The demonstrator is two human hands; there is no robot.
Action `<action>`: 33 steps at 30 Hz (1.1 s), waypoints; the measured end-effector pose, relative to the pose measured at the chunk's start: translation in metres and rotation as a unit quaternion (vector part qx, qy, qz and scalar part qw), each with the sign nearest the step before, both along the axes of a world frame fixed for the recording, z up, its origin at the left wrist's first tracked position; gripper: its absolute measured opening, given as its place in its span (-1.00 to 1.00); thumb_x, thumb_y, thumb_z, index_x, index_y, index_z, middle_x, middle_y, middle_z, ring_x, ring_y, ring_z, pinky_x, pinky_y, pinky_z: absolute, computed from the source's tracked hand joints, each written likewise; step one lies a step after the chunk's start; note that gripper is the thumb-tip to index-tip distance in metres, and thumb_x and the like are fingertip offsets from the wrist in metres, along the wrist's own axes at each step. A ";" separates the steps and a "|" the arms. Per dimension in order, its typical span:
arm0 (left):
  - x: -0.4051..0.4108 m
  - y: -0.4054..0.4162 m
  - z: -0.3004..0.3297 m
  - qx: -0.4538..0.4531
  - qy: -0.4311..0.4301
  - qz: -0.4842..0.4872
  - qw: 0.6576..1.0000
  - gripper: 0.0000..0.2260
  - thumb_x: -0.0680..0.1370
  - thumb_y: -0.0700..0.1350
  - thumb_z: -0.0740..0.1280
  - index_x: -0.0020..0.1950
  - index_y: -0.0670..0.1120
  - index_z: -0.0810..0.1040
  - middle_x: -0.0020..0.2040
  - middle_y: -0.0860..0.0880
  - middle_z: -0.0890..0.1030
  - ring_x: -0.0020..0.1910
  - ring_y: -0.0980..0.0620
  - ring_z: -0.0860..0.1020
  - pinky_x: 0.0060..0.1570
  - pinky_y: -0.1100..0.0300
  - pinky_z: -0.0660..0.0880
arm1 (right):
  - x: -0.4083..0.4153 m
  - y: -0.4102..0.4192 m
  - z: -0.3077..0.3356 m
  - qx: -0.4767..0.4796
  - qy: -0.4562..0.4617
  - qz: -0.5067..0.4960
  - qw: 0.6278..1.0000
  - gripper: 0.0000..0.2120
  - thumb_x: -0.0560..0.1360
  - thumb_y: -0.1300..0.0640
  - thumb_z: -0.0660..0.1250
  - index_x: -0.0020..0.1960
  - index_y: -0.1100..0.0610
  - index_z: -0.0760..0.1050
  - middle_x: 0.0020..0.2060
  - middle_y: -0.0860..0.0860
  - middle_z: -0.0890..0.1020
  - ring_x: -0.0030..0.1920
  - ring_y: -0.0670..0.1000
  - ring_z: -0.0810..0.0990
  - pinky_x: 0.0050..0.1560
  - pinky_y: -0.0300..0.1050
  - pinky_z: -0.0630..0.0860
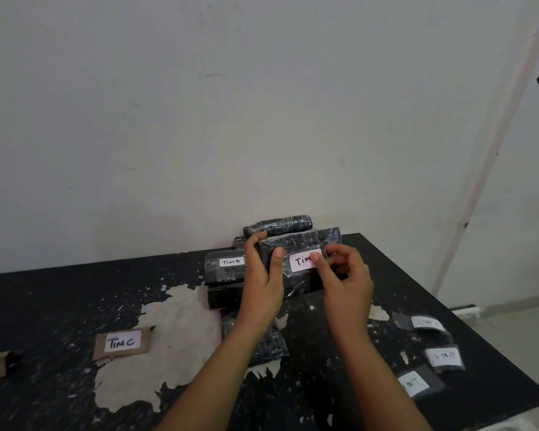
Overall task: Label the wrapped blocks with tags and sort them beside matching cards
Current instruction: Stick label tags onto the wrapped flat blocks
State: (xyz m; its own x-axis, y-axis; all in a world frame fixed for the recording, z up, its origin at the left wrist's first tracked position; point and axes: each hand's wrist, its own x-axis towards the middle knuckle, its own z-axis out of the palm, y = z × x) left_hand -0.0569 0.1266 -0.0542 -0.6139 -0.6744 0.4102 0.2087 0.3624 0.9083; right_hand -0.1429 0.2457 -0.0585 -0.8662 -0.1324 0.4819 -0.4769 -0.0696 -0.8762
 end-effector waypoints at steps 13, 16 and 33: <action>0.002 0.001 0.005 0.009 0.001 0.003 1.000 -0.65 0.72 0.21 0.18 0.49 0.27 0.25 0.33 0.21 0.50 0.27 0.11 0.59 0.22 0.11 0.56 | -0.011 0.006 -0.004 -0.016 -0.019 -0.058 0.998 -0.83 0.57 -0.11 0.56 0.06 -0.16 0.60 0.04 -0.13 0.59 0.12 0.02 0.61 0.21 0.25 0.62; 0.003 0.002 0.006 0.012 -0.005 -0.007 1.000 -0.66 0.72 0.21 0.20 0.49 0.29 0.26 0.40 0.16 0.49 0.32 0.22 0.55 0.25 0.25 0.51 | -0.002 0.004 0.001 0.004 -0.007 -0.046 0.999 -0.43 0.47 -0.34 0.56 0.34 -0.13 0.48 0.25 -0.18 0.50 0.31 -0.02 0.55 0.35 0.10 0.59; 0.007 -0.014 -0.003 0.033 -0.038 -0.020 0.999 -0.52 0.63 0.42 0.14 0.55 0.42 0.28 0.37 0.05 0.63 0.27 0.01 0.66 0.27 -0.18 0.65 | -0.002 0.003 0.009 -0.047 -0.074 0.019 0.996 -0.61 0.57 -0.17 0.55 0.27 -0.17 0.45 0.17 -0.17 0.62 0.17 -0.09 0.69 0.03 0.08 0.76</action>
